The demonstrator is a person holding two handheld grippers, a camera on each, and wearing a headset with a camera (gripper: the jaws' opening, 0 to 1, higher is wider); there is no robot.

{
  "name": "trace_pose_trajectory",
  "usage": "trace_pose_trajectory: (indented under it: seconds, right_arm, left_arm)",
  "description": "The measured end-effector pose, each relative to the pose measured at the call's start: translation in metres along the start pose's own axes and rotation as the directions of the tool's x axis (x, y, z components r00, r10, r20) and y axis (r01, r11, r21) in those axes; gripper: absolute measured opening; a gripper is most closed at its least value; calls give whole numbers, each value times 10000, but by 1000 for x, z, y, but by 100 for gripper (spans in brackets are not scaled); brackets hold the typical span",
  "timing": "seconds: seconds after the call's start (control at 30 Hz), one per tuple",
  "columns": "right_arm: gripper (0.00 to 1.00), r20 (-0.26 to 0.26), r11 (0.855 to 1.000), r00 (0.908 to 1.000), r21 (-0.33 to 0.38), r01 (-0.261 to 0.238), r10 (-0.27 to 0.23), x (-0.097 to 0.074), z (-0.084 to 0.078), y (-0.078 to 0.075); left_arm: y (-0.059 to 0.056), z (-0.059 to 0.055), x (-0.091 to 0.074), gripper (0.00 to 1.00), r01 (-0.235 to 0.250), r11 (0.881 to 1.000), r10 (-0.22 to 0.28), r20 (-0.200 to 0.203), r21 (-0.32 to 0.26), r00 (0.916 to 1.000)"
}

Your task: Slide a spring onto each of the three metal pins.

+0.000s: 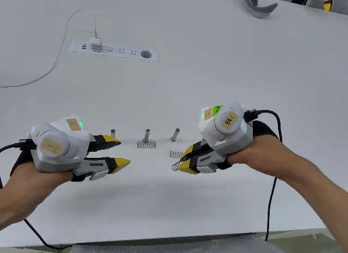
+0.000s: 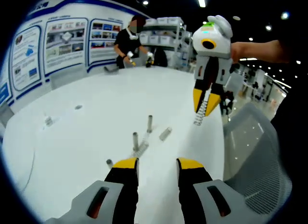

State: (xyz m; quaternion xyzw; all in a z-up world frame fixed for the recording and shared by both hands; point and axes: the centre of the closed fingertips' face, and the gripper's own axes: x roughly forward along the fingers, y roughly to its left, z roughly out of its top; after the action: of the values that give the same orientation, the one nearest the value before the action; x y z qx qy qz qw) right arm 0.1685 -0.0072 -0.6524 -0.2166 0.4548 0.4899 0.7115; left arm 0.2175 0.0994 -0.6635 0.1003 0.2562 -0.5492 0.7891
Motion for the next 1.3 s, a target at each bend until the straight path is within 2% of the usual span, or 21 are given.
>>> trace_pose_trajectory:
  seconds: [0.5,0.8,1.03,1.3]
  right_arm:
    - [12,-138,9996,9999,-263,45,-48,14,19,-16]
    - [12,-226,9987,9996,-476,176,-187,22,31,-30]
    - [12,-248,9976,9992,-623,287,-303,31,39,-39]
    - [12,-276,9965,9995,-830,121,-144,44,54,-42]
  left_arm:
    - [25,-9,-19,42,-969,9925,971,-8,-738,9953]
    - [35,-18,-29,47,-1390,9845,1394,-39,-1072,9902]
    - [43,-30,-35,50,-1717,9756,1713,-148,-1366,9851]
    - [48,-40,-43,56,-1941,9657,1938,-186,-1724,9809]
